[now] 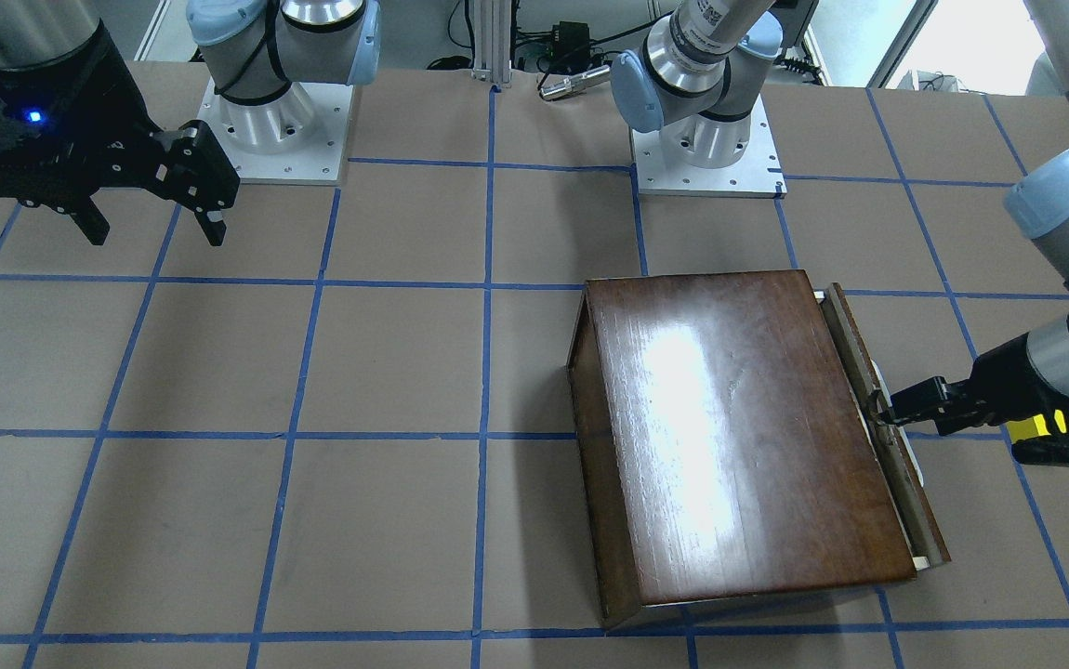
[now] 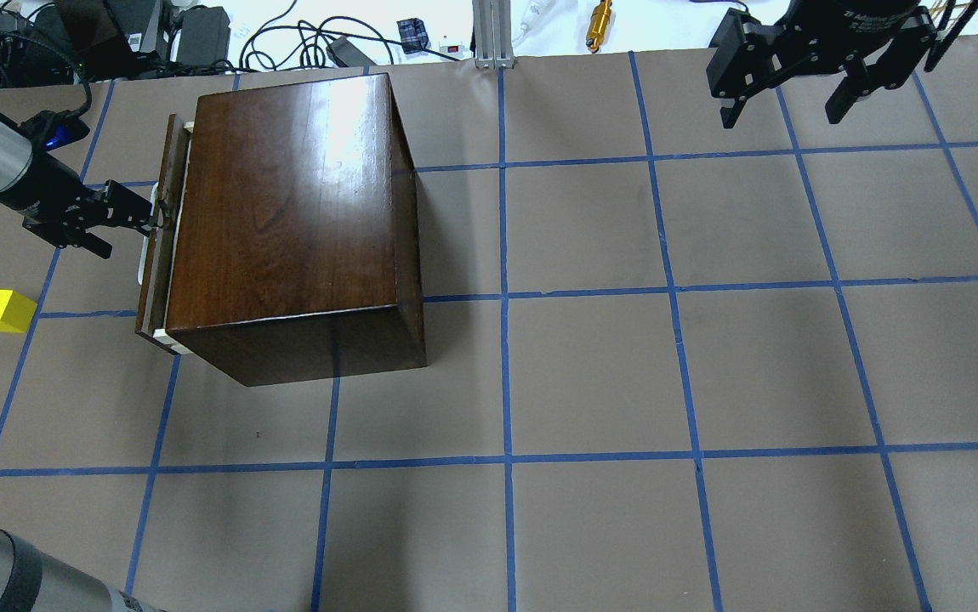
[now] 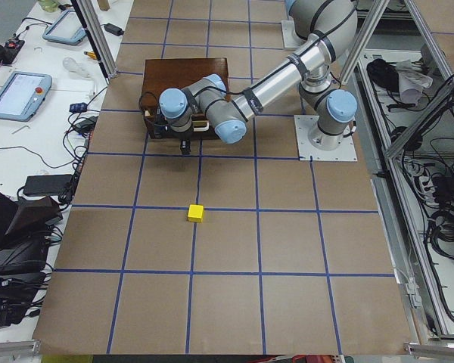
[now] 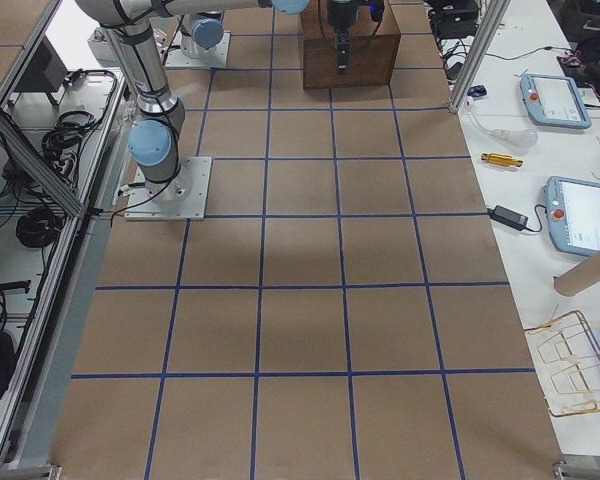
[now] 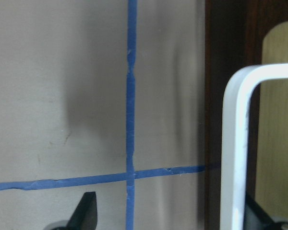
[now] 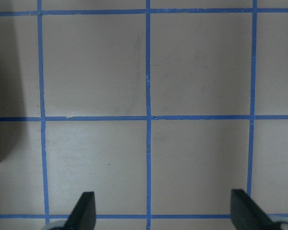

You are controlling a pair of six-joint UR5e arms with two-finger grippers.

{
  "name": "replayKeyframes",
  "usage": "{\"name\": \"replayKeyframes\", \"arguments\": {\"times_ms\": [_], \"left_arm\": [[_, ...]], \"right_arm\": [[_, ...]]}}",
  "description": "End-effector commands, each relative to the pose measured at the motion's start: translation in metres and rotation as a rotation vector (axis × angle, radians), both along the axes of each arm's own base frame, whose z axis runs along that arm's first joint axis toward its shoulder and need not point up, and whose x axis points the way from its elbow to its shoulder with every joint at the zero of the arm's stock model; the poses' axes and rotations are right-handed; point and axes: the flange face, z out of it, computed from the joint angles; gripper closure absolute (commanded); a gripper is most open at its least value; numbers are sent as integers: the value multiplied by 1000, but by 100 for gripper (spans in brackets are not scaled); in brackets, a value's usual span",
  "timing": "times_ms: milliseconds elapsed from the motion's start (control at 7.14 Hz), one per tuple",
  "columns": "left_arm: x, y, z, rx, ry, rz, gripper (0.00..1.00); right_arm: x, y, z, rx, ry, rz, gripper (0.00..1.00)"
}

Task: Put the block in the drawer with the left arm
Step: 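Pull the drawer open with the left gripper, away from the cabinet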

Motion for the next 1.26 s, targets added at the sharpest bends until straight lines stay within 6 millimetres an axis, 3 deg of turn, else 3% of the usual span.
{"name": "replayKeyframes", "arguments": {"times_ms": [0, 1121], "left_arm": [[19, 4, 2, -6, -1, 24, 0], [45, 12, -1, -8, 0, 45, 0]], "right_arm": [[-1, 0, 0, 0, -1, -1, 0], [0, 1, 1, -1, -1, 0, 0]]}}
